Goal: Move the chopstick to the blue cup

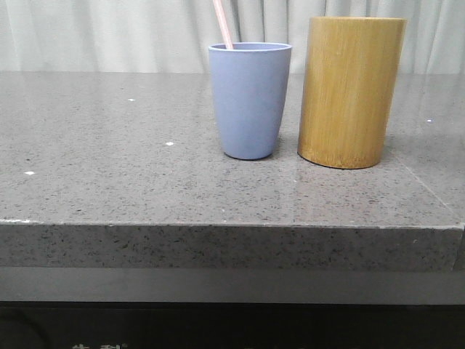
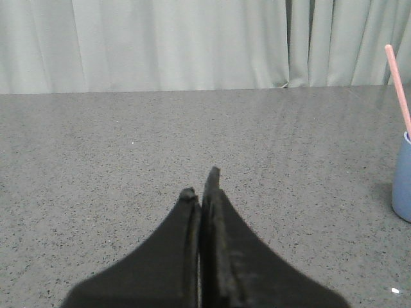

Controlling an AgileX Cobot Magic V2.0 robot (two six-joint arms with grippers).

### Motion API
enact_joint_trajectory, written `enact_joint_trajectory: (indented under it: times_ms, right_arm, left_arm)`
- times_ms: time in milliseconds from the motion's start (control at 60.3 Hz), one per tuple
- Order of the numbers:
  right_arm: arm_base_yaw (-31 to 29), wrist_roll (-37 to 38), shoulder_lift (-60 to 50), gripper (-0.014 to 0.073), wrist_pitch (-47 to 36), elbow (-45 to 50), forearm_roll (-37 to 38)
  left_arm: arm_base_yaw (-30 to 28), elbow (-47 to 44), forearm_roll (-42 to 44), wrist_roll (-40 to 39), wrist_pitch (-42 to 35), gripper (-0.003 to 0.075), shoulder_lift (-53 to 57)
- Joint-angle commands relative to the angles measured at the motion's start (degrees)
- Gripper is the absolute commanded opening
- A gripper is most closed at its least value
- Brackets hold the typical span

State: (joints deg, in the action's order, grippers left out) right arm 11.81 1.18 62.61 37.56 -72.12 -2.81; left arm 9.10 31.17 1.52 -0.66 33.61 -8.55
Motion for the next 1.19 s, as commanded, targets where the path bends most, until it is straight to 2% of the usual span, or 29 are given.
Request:
enact_joint_trajectory:
  times_ms: [0, 166, 431, 564, 780, 1178]
  right_arm:
    - [-2.1, -0.2, -5.9, -0.0087, -2.9, 3.2, 1.0]
    - [-2.6, -0.1, -15.7, -0.0087, -4.8, 16.2, 0.8]
    - [-2.4, -0.1, -36.1, -0.0087, -17.1, 36.6, -0.6]
    - [-2.4, -0.1, -46.2, -0.0087, -20.2, 43.7, -0.6]
    - [-2.4, -0.1, -56.0, -0.0087, -20.4, 47.9, -0.6]
    - [-2.4, -0.1, -56.7, -0.0087, -20.3, 47.9, -0.6]
  left_arm:
    - [-0.1, 1.4, -0.5, -0.4, -4.9, -0.0019, -0.7]
    - [-0.1, 1.3, -0.5, -0.4, -4.8, -0.0019, -0.7]
    - [-0.1, 1.3, -0.5, -0.4, -4.8, -0.0019, -0.7]
    - [-0.1, 1.3, -0.5, -0.4, -4.8, -0.0019, -0.7]
    - [-0.1, 1.3, -0.5, -0.4, -4.8, -0.0019, -0.7]
    - [-0.1, 1.3, -0.5, -0.4, -4.8, -0.0019, -0.7]
